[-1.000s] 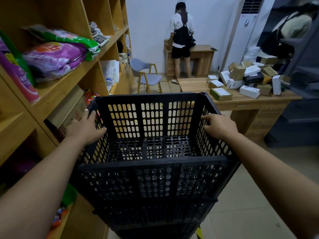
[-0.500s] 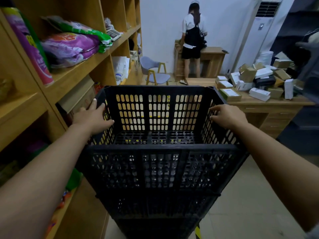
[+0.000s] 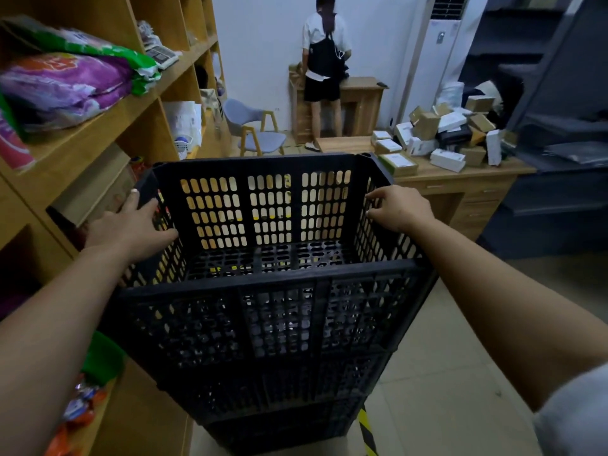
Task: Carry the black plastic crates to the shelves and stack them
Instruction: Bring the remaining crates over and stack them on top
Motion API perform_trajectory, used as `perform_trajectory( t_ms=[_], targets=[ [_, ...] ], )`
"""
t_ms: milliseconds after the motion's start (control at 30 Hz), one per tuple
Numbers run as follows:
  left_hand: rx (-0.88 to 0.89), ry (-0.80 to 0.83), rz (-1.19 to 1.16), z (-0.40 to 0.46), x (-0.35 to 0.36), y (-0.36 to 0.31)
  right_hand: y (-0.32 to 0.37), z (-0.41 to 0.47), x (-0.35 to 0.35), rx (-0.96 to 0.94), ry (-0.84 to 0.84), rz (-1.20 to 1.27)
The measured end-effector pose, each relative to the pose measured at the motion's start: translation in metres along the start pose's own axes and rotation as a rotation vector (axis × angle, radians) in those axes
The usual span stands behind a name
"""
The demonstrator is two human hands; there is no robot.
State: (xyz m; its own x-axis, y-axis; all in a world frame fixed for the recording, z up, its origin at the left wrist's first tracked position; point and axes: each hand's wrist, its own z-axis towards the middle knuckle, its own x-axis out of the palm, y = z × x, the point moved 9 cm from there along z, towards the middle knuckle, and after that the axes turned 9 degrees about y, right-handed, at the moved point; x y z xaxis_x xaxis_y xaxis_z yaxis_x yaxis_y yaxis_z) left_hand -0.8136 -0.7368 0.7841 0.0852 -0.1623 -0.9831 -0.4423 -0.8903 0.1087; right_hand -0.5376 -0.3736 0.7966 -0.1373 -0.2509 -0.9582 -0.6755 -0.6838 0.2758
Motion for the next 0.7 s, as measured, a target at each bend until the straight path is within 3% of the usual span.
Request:
perform_trajectory(
  t_ms=[267,400,500,700],
  targets=[
    [0.016,0.008,0.012,-0.003,0.002,0.000,0.007,-0.008,0.004,-0.009,0.040,-0.064],
    [0.041,0.073,-0.146,-0.014,0.000,0.000,0.012,-0.020,0.001,-0.016,0.072,-0.082],
    [0.044,0.147,-0.101,-0.032,0.009,-0.004,0.015,-0.039,0.011,-0.007,0.095,-0.137],
    [0.075,0.090,-0.233,-0.054,0.013,-0.001,0.010,-0.064,0.015,-0.051,0.101,-0.089]
  ],
)
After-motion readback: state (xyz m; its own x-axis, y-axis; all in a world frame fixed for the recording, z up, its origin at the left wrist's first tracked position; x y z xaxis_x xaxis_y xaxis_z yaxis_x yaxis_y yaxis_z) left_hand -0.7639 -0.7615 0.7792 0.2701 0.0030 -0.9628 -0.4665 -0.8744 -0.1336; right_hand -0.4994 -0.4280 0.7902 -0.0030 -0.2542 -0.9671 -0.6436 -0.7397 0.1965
